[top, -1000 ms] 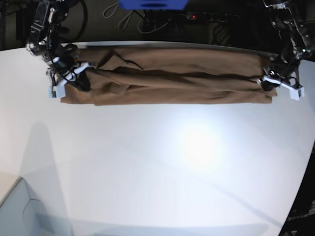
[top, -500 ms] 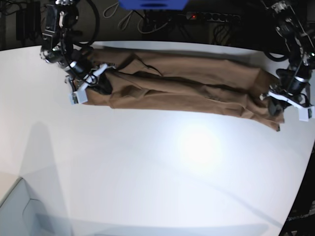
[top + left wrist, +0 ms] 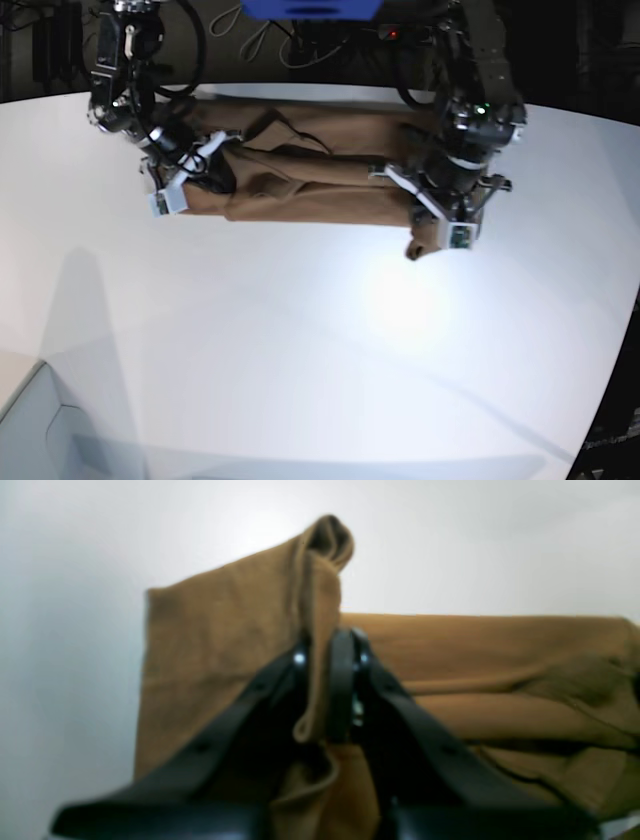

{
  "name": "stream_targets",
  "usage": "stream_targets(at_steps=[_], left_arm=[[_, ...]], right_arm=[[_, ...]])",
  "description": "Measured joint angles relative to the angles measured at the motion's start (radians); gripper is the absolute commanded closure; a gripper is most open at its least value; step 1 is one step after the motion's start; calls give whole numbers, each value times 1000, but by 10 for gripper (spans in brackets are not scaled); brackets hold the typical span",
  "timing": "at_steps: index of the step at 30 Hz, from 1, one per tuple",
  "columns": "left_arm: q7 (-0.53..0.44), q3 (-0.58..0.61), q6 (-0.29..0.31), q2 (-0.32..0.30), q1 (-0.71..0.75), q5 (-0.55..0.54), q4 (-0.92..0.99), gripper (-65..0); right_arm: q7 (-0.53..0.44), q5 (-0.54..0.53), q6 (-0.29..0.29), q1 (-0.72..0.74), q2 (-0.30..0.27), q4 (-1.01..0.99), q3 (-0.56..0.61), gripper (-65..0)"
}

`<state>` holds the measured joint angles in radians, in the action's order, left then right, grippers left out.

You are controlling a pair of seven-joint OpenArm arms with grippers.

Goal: Layout the t-shirt on the table in an organized manner, then fold the t-shirt properly
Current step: 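Move the left gripper inward and grasp the strip's middle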

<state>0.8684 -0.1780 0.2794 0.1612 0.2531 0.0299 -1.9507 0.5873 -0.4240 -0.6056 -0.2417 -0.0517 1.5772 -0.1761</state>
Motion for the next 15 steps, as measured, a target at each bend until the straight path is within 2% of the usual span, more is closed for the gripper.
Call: stream_targets(at_steps=[4, 12, 15], left_arm=[[-18, 114, 0, -13, 11, 87, 0, -2], [-20, 187, -7, -12, 6, 93, 60, -2], [-25, 224, -69, -11, 6, 78, 79, -2]], right_arm=[[3, 1, 0, -3, -2, 0, 0, 0], [2, 1, 0, 0, -1, 0, 0, 0], [3, 1, 0, 0, 0, 0, 0, 0]])
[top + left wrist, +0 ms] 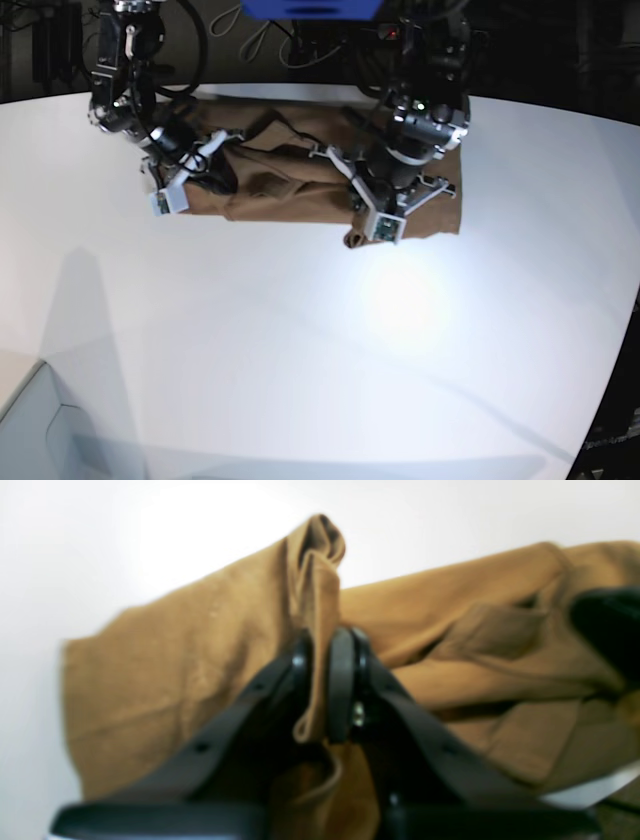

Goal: Layout the t-shirt on the table in an organized manner, then fold the t-shirt properly
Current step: 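Move the left gripper inward and grasp the strip's middle, then fold the strip's end over toward the right gripper with the left gripper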

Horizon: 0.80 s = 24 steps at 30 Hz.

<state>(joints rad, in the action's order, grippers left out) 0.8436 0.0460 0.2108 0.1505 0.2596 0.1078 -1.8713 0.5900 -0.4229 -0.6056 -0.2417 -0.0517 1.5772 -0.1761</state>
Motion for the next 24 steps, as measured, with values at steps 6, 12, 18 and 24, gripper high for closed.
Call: stream_targets(at_steps=[6, 12, 18, 24], left_arm=[[3, 37, -24, 0, 0, 0, 26, -5], [5, 62, -24, -2, 3, 0, 20, -27], [11, 76, -24, -2, 5, -6, 20, -262], [8, 75, -24, -3, 32, -11, -51, -279]], right_arm=[[0, 0, 0, 0, -1, 0, 0, 0], [0, 0, 0, 2, -1, 0, 0, 0], [1, 0, 0, 3, -1, 0, 0, 0], [8, 0, 0, 3, -3, 0, -2, 0]])
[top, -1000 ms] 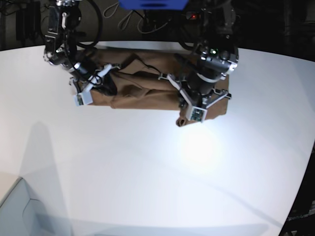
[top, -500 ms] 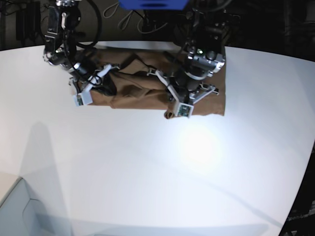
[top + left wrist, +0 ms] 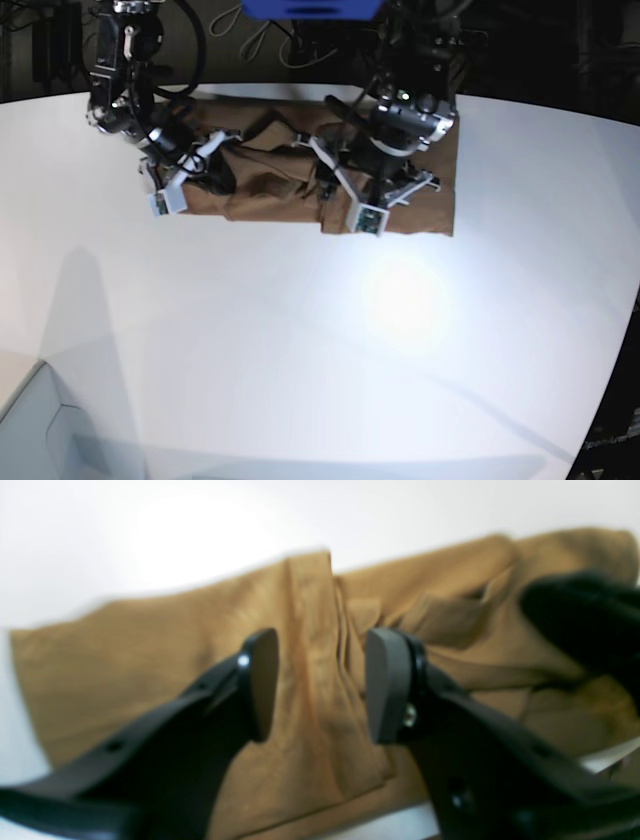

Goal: Layout the t-shirt on the table in an organized manner, then fold the t-shirt properly
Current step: 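Fold the strip's end over toward the right gripper with the left gripper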

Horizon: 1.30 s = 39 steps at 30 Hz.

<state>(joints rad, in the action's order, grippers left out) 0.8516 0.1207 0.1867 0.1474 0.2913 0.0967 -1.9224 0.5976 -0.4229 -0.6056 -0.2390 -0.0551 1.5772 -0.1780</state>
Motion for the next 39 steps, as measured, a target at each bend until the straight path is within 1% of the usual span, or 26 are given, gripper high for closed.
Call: stream_targets(at_steps=[3, 5, 6, 9, 11, 13, 15, 17, 20, 27, 29, 34, 39], left_arm=[[-12, -18, 1, 2, 12, -85, -80, -279], [-14, -66, 4, 3, 7, -122, -84, -269], [-16, -97, 2, -5, 4, -135, -74, -252], [-3, -222, -1, -49, -21, -216, -11, -183], [-9, -299, 0, -83, -29, -283, 19, -153], [-14, -376, -1, -106, -35, -365, 51, -152], [-5, -429, -2, -133, -51, -428, 89, -151], [-19, -464, -2, -163, -63, -503, 131, -151], [-12, -467, -2, -193, -92, -537, 235, -151], [-15, -465, -2, -192, -151, -544, 367, -151], [-22, -465, 1, -193, -166, -546, 403, -151], [-31, -465, 4, -196, -180, -554, 425, -151], [-30, -465, 4, -196, -179, -554, 425, -151]], right_arm=[[2, 0, 0, 0, 0, 1, 1, 0], [1, 0, 0, 0, 0, 3, 1, 0], [1, 0, 0, 0, -1, 4, 1, 0], [2, -1, 0, 0, -6, 5, 0, 0], [3, 0, 0, 0, -5, 5, 0, 0], [3, -1, 0, 0, -3, 5, -2, 0], [2, -2, 0, 0, -3, 5, -2, 0], [3, 0, 0, 0, -4, 5, -4, 0], [3, -1, 0, 0, -3, 5, -3, 0], [3, 0, 0, 0, -3, 5, 0, 0], [4, 0, 0, 0, -3, 10, 0, -46], [4, -1, 0, -10, -3, 80, -5, -192], [5, 2, 0, -56, -2, 184, -8, -306]])
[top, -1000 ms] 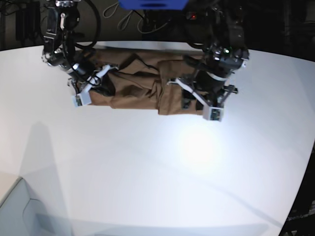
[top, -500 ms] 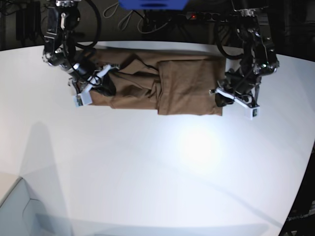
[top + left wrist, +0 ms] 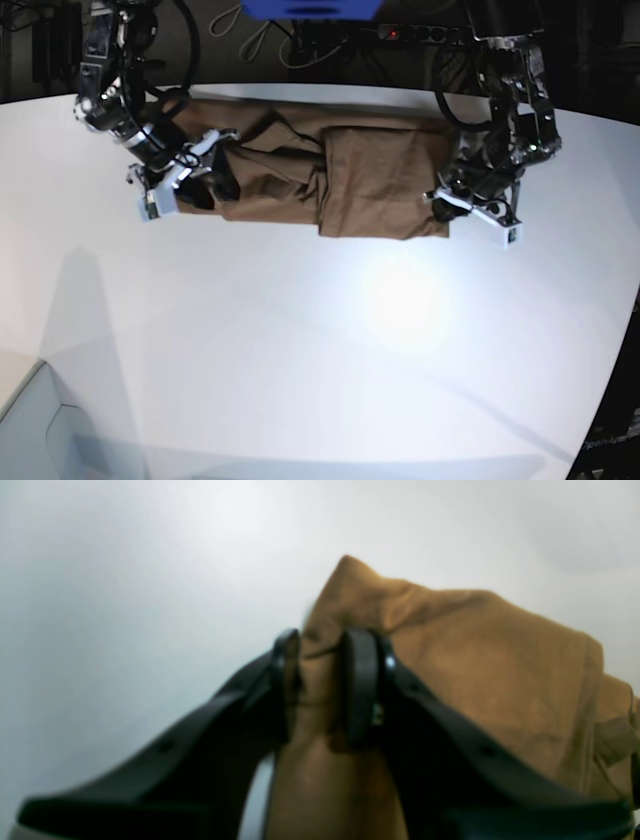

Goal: Layout the t-shirt on the table in an organized manner, then fold the t-shirt properly
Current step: 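Fold the strip's end over toward the right gripper with the left gripper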

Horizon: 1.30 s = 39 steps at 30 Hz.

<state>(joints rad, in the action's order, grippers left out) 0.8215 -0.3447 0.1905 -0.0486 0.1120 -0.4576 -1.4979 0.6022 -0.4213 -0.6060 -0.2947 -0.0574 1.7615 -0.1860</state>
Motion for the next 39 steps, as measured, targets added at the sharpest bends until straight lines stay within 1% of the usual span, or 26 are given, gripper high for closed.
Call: stream_targets(at_steps=[2, 5, 7, 8, 11, 18, 20, 21, 23, 28, 32, 34, 39], left_arm=[[-8, 0, 0, 0, 5, -4, 0, -151], [-11, 0, 0, 0, 7, -4, 0, -151], [-10, 0, 0, 0, 7, -3, 0, -151], [-11, 0, 0, 0, 7, -1, 0, -151], [-11, 0, 0, -1, 7, -4, 0, -151], [-11, 0, 0, 0, 7, -4, -1, -151], [-11, 0, 0, 0, 7, -4, -1, -151], [-11, 0, 0, -1, 7, -5, -1, -151], [-11, 0, 0, 0, 7, -5, -1, -151], [-11, 0, 0, 2, 7, -5, -1, -151], [-11, 0, 0, 2, 7, -5, -1, -151], [-10, 0, 0, 2, 7, -5, -1, -151], [-11, 0, 0, 2, 13, -8, -1, -151]], right_arm=[[0, -3, 0, -17, 5, 36, -15, -355], [-3, -4, 0, -34, 27, 51, -101, -416], [0, -1, 1, -43, 59, 48, -169, -432], [0, -2, 0, -44, 66, 45, -196, -434], [-2, -2, 1, -39, 68, 15, -235, -435], [-5, -5, 0, -58, 66, -58, -232, -434], [-13, -7, 1, -59, 66, -113, -232, -434], [-39, -15, 1, -55, 65, -137, -232, -434], [-39, -21, 0, -45, 53, -162, -230, -433], [-50, -28, 0, -50, 44, -175, -226, -433], [-79, -32, 0, -51, 37, -199, -174, -432], [-92, -47, 0, -49, 39, -214, -171, -432], [-100, -47, -2, -50, 39, -213, -172, -432]])
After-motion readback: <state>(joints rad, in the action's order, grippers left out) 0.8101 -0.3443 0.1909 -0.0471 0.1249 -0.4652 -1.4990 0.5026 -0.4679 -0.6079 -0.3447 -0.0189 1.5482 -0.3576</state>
